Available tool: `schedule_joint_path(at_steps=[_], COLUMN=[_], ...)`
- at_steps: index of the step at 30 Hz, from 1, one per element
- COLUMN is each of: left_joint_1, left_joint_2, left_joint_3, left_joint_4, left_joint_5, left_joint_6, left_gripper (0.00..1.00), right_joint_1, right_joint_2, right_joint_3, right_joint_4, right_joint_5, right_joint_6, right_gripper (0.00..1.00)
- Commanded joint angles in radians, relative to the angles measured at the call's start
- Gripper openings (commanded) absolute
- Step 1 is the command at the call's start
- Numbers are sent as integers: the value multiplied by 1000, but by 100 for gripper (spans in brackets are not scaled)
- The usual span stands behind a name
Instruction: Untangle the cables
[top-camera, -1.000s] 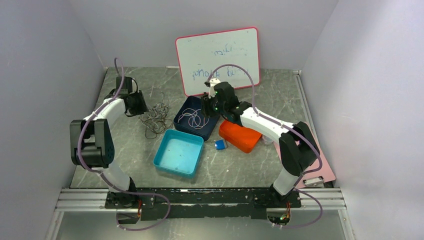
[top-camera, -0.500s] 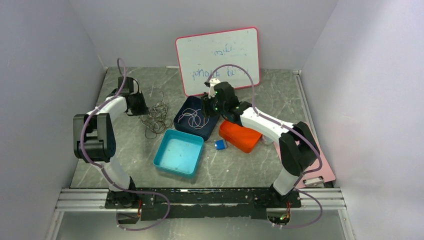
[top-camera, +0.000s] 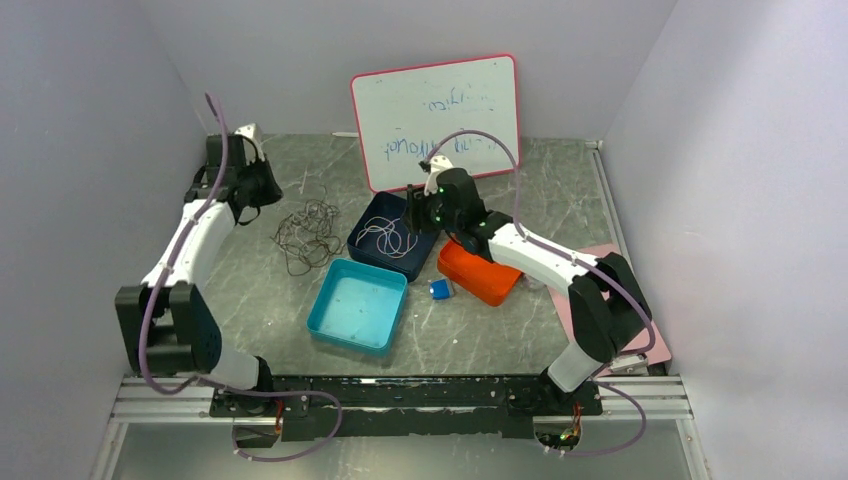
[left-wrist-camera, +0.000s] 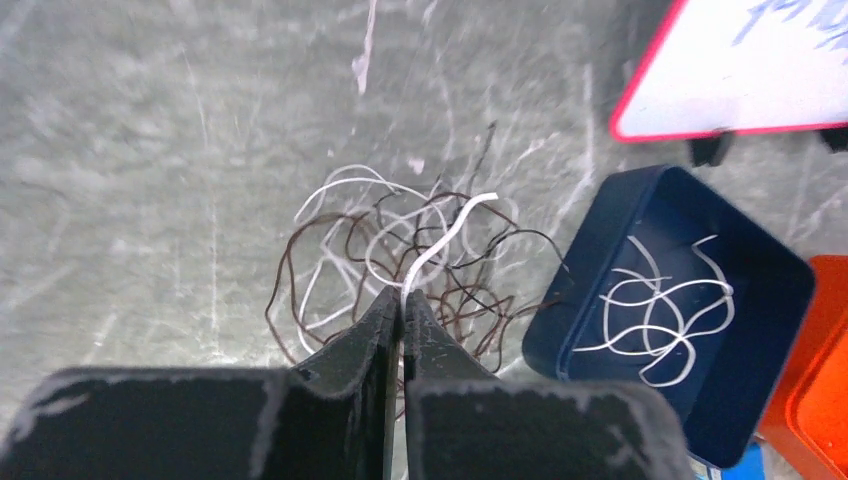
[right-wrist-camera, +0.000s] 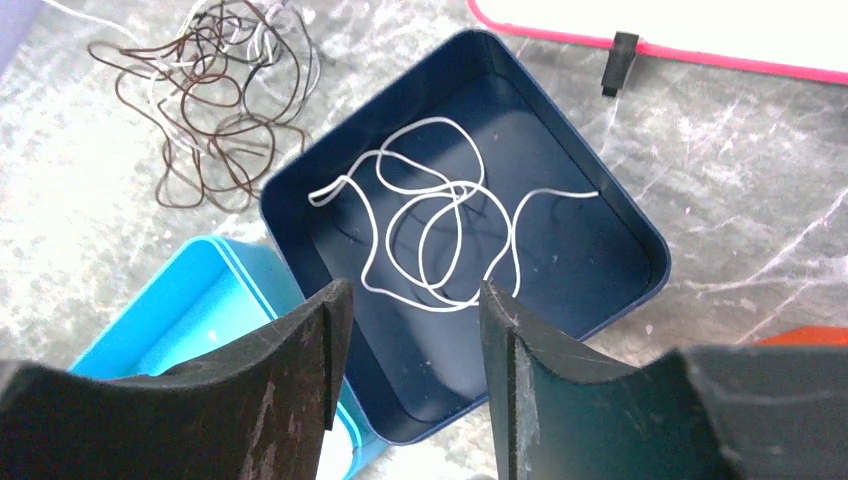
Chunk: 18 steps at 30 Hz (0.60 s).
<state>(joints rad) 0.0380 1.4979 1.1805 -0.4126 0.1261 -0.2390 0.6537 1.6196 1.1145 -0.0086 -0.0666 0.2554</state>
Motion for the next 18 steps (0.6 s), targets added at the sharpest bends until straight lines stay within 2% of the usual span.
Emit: schedule_joint_path(at_steps=[1, 8, 10, 13, 18], left_joint_1=[8, 8, 8, 8, 8], left_joint_2=[-108, -185, -189, -198, -235], left_joint_3=[63, 158, 197, 244, 277], left_joint_4=[-2, -48, -72, -106, -126], left_joint_5=[44, 107, 131, 155, 152], left_joint_6=[74, 106, 103, 104, 100], left_gripper=[7, 7, 7, 7, 7], right_joint_1=[-5, -9, -9, -8, 11], right_joint_2=[-52, -64, -56, -33, 35], right_joint_3=[-42, -67, -35, 3, 44], right_joint_4=[156, 370, 373, 400, 510], right_joint_5=[14, -90, -156, -264, -344], right_joint_6=[58, 30, -10, -55, -68], right_gripper=[54, 57, 61, 63, 71])
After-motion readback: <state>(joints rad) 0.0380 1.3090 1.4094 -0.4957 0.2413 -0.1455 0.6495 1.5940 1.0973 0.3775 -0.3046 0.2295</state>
